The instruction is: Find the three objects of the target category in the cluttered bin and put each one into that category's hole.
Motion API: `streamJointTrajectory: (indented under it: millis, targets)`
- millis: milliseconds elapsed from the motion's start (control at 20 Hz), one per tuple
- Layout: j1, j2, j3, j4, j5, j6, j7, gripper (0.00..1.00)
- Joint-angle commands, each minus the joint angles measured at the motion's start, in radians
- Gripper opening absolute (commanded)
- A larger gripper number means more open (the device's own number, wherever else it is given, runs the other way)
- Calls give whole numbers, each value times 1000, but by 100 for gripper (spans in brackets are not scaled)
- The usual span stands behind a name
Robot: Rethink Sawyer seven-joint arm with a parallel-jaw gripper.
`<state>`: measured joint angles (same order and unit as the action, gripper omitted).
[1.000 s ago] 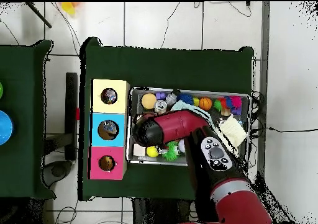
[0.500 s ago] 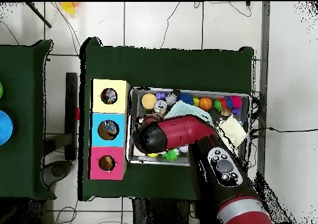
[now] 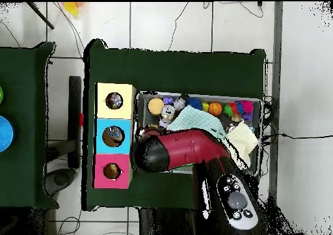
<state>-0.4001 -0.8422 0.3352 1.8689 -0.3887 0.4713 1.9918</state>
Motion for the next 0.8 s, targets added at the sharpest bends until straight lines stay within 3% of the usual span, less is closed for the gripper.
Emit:
streamJointTrajectory:
  millis: [50,300,550,800]
  targets:
    - [13,-116,73,125,81,122,-6,0]
    - [48,-138,47,155,90,102,27,0]
    - [115,-170,2,229,118,47,129,0]
    - [130,-147,-13,274,125,-25,145,0]
